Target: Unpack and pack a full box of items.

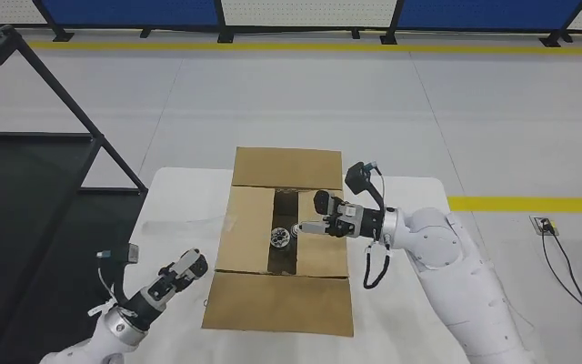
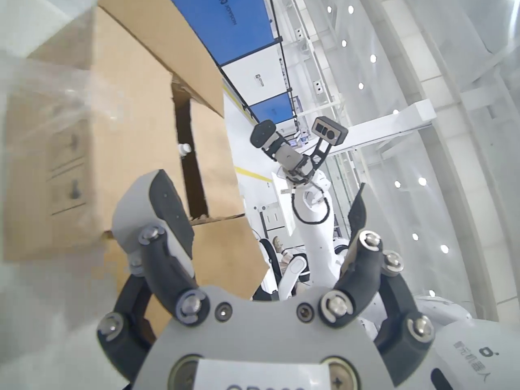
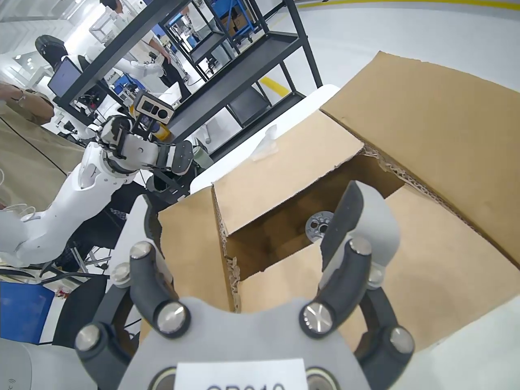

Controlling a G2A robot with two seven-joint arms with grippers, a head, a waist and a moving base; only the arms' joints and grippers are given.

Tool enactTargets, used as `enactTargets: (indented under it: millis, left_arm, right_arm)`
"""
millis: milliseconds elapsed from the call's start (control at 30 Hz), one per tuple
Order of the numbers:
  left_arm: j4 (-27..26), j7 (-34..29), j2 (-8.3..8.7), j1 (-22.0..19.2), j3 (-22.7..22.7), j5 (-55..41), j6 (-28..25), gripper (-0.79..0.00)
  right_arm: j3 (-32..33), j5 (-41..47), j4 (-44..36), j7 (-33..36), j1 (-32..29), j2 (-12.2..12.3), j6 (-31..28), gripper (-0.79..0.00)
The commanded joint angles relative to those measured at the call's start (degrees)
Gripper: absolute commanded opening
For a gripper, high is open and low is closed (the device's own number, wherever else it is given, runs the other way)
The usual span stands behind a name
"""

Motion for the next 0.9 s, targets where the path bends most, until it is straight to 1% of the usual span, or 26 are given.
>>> enactTargets:
  millis: [0,100,167,267,367,467,533,600,767,867]
  left_arm:
    - [1.6,-3.1,0.41,1.5,-3.2,-1.0,-0.9,0.000]
    - [3.8,-6.3,0.89,3.2,-6.3,-2.5,-1.9,0.000]
    - [5.4,-9.3,1.21,3.8,-7.3,-4.2,-1.3,0.000]
    - [7.5,-14.9,1.82,3.5,-8.0,-5.3,0.2,0.000]
    - [9.0,-16.4,2.19,3.3,-6.9,-2.6,0.6,0.000]
    - [9.9,-17.1,2.43,3.1,-4.6,0.9,0.2,0.000]
    - [9.9,-17.8,2.51,3.3,-2.9,1.8,-0.1,0.000]
    - [9.8,-18.6,2.61,3.5,-1.8,1.8,-0.5,0.000]
    - [9.1,-20.8,2.91,4.0,-0.2,-0.2,-0.5,0.000]
    - [8.6,-22.4,3.11,4.3,0.6,-1.8,-0.2,0.000]
  right_arm:
    - [0.0,0.0,0.0,0.0,0.0,0.0,0.0,0.000]
    - [0.0,0.0,0.0,0.0,0.0,0.0,0.0,0.000]
    - [0.0,0.0,0.0,0.0,0.0,0.0,0.0,0.000]
    - [0.5,-0.5,0.1,-3.4,-0.6,0.0,2.1,0.000]
    - [1.6,-0.1,3.4,-6.1,0.5,0.2,1.7,0.000]
    - [3.0,-0.2,10.5,-9.8,3.1,0.3,1.6,0.000]
    - [2.8,1.7,15.8,-10.8,5.3,0.1,0.4,0.000]
    - [2.2,1.6,21.3,-12.0,8.0,-0.2,0.9,0.000]
    - [-1.0,2.1,33.4,-15.8,14.0,-1.8,2.3,0.000]
    - [-3.2,2.2,39.1,-18.6,16.7,-3.0,2.8,0.000]
